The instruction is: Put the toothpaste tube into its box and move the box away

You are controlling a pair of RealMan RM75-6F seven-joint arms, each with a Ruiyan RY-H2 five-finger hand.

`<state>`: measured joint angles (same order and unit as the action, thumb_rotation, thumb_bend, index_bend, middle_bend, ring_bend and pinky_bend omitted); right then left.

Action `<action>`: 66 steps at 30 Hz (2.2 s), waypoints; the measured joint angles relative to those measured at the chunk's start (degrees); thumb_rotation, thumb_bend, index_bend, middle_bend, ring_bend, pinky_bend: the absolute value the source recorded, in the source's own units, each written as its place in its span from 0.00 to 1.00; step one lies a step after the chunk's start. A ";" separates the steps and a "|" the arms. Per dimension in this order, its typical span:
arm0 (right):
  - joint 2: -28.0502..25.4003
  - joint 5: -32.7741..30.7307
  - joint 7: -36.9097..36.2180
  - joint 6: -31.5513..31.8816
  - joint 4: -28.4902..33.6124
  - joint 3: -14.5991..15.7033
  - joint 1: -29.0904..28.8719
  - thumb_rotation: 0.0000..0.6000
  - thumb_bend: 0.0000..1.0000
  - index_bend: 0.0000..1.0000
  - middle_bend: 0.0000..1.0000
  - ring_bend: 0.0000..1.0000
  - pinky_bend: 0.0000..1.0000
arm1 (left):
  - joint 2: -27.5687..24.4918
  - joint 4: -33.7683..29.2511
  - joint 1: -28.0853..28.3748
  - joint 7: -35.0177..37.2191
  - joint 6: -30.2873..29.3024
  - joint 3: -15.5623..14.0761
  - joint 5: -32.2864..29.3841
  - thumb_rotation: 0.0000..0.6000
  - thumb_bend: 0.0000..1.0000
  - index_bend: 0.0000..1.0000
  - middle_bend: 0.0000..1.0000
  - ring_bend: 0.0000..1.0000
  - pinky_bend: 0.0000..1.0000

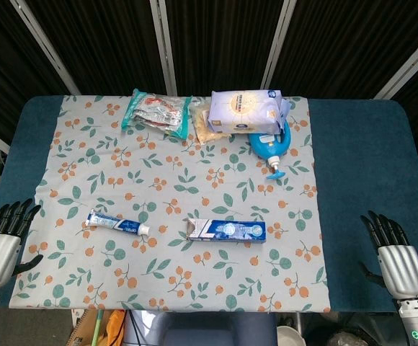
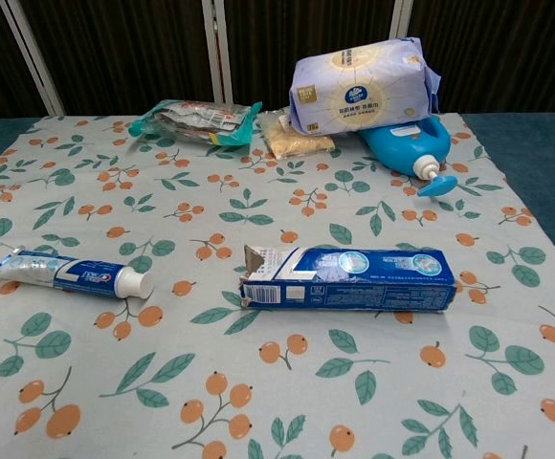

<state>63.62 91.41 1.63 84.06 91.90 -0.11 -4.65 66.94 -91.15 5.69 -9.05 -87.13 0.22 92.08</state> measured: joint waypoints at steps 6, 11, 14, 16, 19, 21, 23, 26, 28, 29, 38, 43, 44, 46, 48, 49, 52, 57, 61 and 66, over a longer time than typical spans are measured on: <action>-0.01 0.08 0.19 -0.16 0.04 -0.01 -0.14 1.00 0.26 0.00 0.00 0.00 0.09 | -0.04 -0.06 0.07 0.02 0.15 0.04 -0.12 1.00 0.08 0.00 0.00 0.00 0.05; -0.14 -0.02 -0.24 0.02 0.01 0.02 0.03 1.00 0.26 0.00 0.00 0.00 0.09 | -0.02 -0.12 0.06 -0.20 -0.01 -0.08 0.24 1.00 0.08 0.00 0.00 0.00 0.05; -0.23 0.10 -0.30 0.28 0.10 0.00 0.10 1.00 0.26 0.00 0.00 0.00 0.09 | 0.02 -0.06 0.01 -0.21 -0.04 -0.09 0.16 1.00 0.08 0.00 0.00 0.00 0.05; -0.20 0.11 -0.16 0.18 0.11 0.03 0.07 1.00 0.26 0.00 0.00 0.00 0.09 | 0.02 -0.08 0.03 -0.15 0.07 -0.05 0.02 1.00 0.08 0.00 0.00 0.00 0.05; -0.15 0.12 -0.02 0.05 0.22 0.06 0.01 1.00 0.26 0.00 0.00 0.00 0.09 | 0.00 -0.12 0.07 -0.09 0.16 -0.08 0.06 1.00 0.08 0.00 0.00 0.00 0.05; -0.13 0.19 -0.29 0.12 0.39 0.08 0.03 1.00 0.26 0.00 0.00 0.00 0.09 | -0.02 -0.14 0.06 -0.10 0.14 -0.11 0.09 1.00 0.08 0.00 0.00 0.00 0.05; -0.13 0.39 -0.71 0.29 0.57 0.06 0.02 1.00 0.26 0.00 0.00 0.00 0.09 | -0.04 -0.22 0.00 -0.10 0.07 -0.13 0.08 1.00 0.08 0.00 0.00 0.00 0.05; -0.22 0.92 -1.76 0.57 1.10 -0.03 -0.14 1.00 0.26 0.00 0.00 0.00 0.09 | -0.08 -0.27 -0.01 -0.14 -0.02 -0.18 0.24 1.00 0.08 0.00 0.00 0.00 0.05; -0.26 1.55 -2.75 0.33 1.77 -0.16 -0.74 1.00 0.26 0.00 0.01 0.00 0.09 | -0.09 -0.19 0.05 -0.17 0.05 -0.18 0.29 1.00 0.08 0.00 0.00 0.00 0.05; -0.30 1.90 -3.18 0.03 2.09 -0.22 -1.14 1.00 0.26 0.00 0.02 0.01 0.09 | -0.09 -0.17 0.07 -0.16 0.08 -0.13 0.22 1.00 0.08 0.00 0.00 0.00 0.05; 0.68 3.26 -1.24 -6.78 8.30 -2.71 -7.59 1.00 0.26 0.01 0.18 0.16 0.20 | -0.10 -0.46 0.55 0.45 1.47 0.20 -1.03 1.00 0.08 0.00 0.00 0.00 0.05; 3.41 0.55 4.91 -13.43 13.62 -4.79 -12.21 1.00 0.26 0.07 0.27 0.25 0.26 | -0.42 -0.57 0.63 0.53 1.49 0.02 -0.72 1.00 0.08 0.00 0.00 0.00 0.05; 4.08 0.12 6.36 -14.34 14.18 -5.01 -12.87 1.00 0.26 0.07 0.27 0.25 0.26 | -0.47 -0.54 0.63 0.50 1.44 0.04 -0.72 1.00 0.08 0.00 0.00 0.00 0.05; 5.77 -1.03 10.02 -16.51 15.17 -5.36 -14.33 1.00 0.26 0.07 0.27 0.25 0.26 | -0.51 -0.51 0.63 0.56 1.44 0.12 -0.89 1.00 0.08 0.00 0.00 0.00 0.05; 7.23 -2.16 12.88 -18.05 15.70 -5.56 -15.33 1.00 0.26 0.07 0.27 0.25 0.26 | -0.57 -0.60 0.68 0.73 1.68 0.14 -1.11 1.00 0.08 0.00 0.00 0.00 0.05; 8.24 -3.03 14.68 -19.00 15.95 -5.66 -15.94 1.00 0.26 0.07 0.27 0.25 0.26 | -0.63 -0.67 0.72 0.81 1.88 0.14 -1.24 1.00 0.08 0.00 0.00 0.00 0.05; 12.28 -6.52 20.59 -21.98 16.28 -6.08 -18.04 1.00 0.26 0.07 0.27 0.25 0.26 | -0.86 -0.94 0.88 0.98 2.40 0.07 -1.43 1.00 0.08 0.00 0.00 0.00 0.05; 19.21 -14.12 28.77 -24.87 14.98 -7.26 -21.20 1.00 0.26 0.07 0.27 0.24 0.26 | -1.36 -1.43 1.10 1.48 3.15 -0.03 -1.82 1.00 0.08 0.00 0.00 0.00 0.05; 23.72 -19.36 33.26 -25.91 12.67 -8.16 -23.35 1.00 0.26 0.07 0.26 0.22 0.26 | -1.72 -1.70 1.26 1.93 3.90 -0.15 -2.30 1.00 0.08 0.00 0.00 0.00 0.05; 27.28 -22.50 35.21 -26.24 9.45 -9.04 -25.13 1.00 0.26 0.07 0.24 0.20 0.26 | -2.22 -2.06 1.47 2.66 4.49 -0.28 -2.43 1.00 0.08 0.00 0.00 0.00 0.05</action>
<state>90.90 68.91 36.84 57.82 101.35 -9.16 -29.78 64.72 -93.21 7.15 -6.39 -82.65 -0.06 89.65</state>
